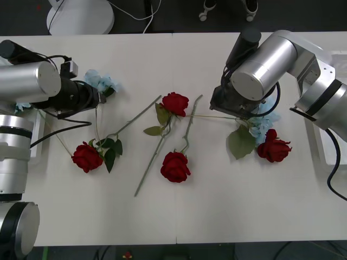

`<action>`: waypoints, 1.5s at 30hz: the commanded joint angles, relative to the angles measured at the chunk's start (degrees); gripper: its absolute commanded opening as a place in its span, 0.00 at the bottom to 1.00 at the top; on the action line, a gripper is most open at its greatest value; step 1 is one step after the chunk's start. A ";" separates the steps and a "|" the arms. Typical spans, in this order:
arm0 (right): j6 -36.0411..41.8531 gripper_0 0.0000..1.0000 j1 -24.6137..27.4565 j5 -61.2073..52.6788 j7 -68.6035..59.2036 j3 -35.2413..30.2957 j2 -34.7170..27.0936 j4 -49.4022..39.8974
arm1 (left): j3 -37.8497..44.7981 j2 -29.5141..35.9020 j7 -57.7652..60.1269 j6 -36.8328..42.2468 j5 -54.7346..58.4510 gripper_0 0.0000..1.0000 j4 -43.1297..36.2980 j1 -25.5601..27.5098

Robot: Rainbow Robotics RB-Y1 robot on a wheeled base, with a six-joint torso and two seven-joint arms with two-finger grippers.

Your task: Put the red flowers into the right box and the blue flowers into the left box

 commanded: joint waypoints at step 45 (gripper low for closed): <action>-11.11 0.62 5.78 16.51 -22.75 11.41 1.41 7.47 | -5.09 -1.99 -3.52 -14.57 0.89 0.00 11.67 -11.08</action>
